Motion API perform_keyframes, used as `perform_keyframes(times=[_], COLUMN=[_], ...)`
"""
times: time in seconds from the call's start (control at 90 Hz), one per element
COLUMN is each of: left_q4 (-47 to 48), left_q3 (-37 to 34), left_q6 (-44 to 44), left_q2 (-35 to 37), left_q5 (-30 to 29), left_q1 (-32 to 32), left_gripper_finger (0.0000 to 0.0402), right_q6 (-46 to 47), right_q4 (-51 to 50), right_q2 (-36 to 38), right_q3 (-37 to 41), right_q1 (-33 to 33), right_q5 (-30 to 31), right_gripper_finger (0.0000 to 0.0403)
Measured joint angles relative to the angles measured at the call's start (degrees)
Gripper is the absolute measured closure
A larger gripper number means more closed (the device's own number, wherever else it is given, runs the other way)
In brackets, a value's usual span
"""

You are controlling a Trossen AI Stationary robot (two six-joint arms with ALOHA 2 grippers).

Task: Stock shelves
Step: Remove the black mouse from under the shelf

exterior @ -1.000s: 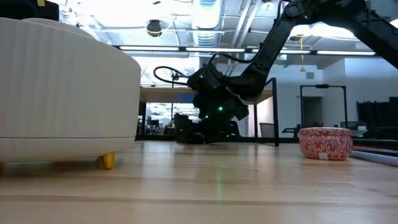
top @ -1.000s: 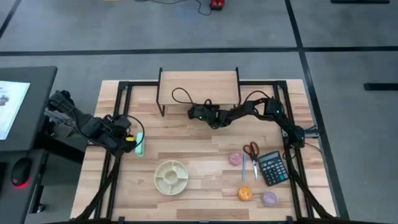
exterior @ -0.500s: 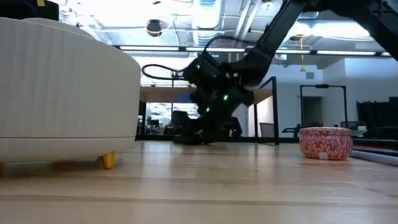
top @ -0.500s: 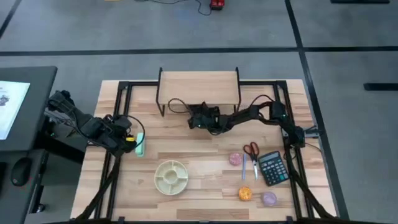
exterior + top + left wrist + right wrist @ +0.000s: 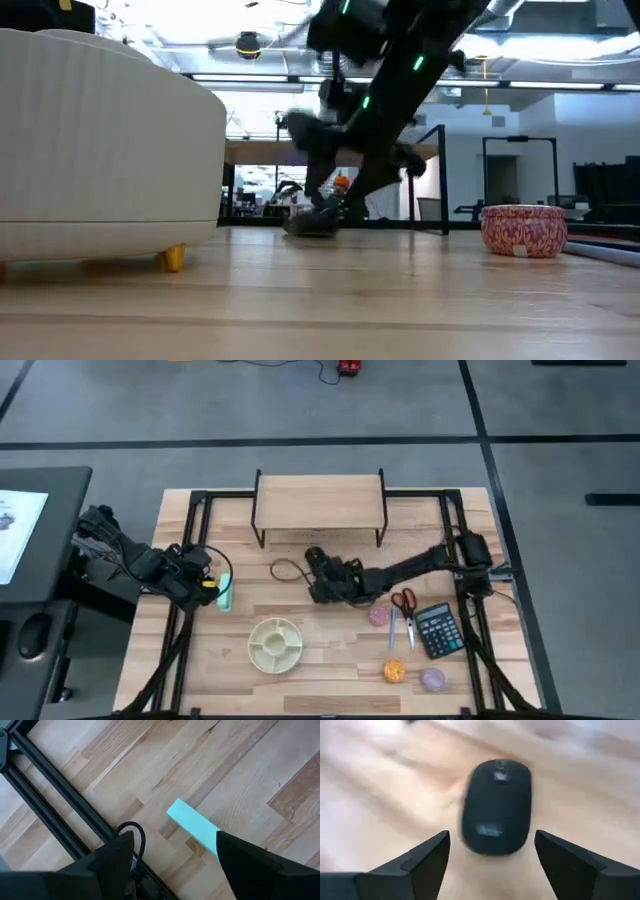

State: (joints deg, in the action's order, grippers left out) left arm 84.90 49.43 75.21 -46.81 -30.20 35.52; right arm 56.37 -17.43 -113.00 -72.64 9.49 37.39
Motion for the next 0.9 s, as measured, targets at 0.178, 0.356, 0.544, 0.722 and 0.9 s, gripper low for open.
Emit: perform_keyframes(times=[0.178, 0.356, 0.544, 0.722, 0.9], left_q4=[-0.02, -0.39, -0.37, -0.42, -0.90], left_q3=[0.01, 0.00, 0.00, 0.01, 0.02], left_q6=[-0.01, -0.03, -0.21, -0.41, 0.27], left_q2=[0.00, 0.00, 0.00, -0.02, -0.02], left_q5=[0.00, -0.27, -0.88, -1.33, -1.45], left_q1=[0.01, 0.01, 0.01, 0.00, -0.01], left_gripper_finger=[0.0144, 0.0144, 0.0144, 0.0144, 0.0144], right_q6=[4.21, 4.67, 2.18, -6.69, -13.18], right_q4=[-2.82, 0.03, 5.71, 7.51, 7.74], right_q2=[2.59, 3.07, 3.07, 3.07, 3.07], right_q3=[0.00, 0.00, 0.00, -0.04, -0.04], right_q1=[6.50, 6.65, -0.14, -5.64, -10.19], right_q5=[-2.20, -2.14, -1.71, -8.05, -20.39], right_gripper_finger=[0.0122, 0.0122, 0.0122, 0.0121, 0.0093])
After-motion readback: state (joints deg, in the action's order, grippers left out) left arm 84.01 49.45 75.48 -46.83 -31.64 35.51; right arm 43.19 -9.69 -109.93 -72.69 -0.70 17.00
